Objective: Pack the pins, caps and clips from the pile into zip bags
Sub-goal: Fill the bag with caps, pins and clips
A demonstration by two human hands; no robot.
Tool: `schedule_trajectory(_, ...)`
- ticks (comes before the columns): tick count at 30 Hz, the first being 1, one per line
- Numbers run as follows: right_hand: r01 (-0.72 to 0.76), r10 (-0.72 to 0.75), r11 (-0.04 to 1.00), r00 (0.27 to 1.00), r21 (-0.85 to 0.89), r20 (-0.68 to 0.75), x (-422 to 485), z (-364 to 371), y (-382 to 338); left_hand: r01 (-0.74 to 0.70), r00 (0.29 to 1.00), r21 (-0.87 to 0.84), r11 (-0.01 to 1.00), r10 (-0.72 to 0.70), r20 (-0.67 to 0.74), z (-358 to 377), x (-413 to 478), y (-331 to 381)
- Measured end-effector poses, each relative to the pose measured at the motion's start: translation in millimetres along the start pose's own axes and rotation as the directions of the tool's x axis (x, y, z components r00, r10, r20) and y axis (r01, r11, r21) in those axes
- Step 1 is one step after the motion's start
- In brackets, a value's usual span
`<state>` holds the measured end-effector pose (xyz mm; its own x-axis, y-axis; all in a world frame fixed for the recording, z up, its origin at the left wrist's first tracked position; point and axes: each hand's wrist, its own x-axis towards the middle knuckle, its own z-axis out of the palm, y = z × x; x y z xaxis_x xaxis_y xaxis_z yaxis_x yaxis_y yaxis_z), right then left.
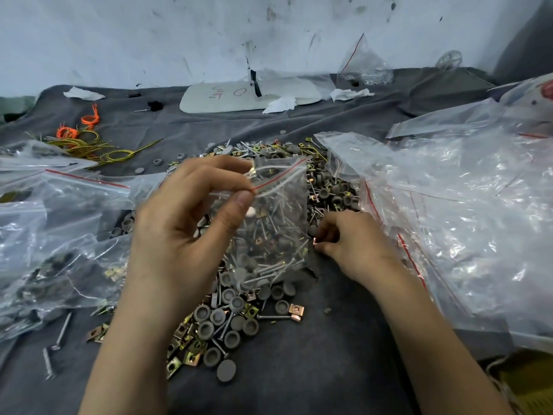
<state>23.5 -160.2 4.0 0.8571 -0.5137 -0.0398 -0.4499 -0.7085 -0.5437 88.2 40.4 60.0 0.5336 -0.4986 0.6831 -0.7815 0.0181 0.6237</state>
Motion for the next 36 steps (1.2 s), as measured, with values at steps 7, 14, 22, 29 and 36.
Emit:
schedule_trajectory(7,-0.003,-0.003,0.999,0.994,-0.054,-0.112,2,2,-3,0.002,1.0,-0.021,1.0,-0.002,0.007,1,0,-1)
schedule_trajectory(14,0.199,-0.077,0.915,0.94,0.351,-0.333,-9,-13,-9,-0.013,0.999,-0.042,0.999,0.014,0.039,3,0,1)
schedule_trajectory(22,0.596,-0.231,0.609,0.764,0.523,-0.602,-58,-62,-41,-0.098,0.983,-0.025,0.995,0.101,0.152,16,0,10)
schedule_trajectory(29,0.55,-0.21,0.658,0.79,0.515,-0.576,-54,-61,-38,-0.077,0.987,-0.07,0.995,0.086,0.133,15,-1,9)
schedule_trajectory(36,0.215,-0.111,0.921,0.944,0.325,-0.309,-8,-14,-6,-0.047,0.997,-0.064,0.997,0.051,0.05,7,1,2)
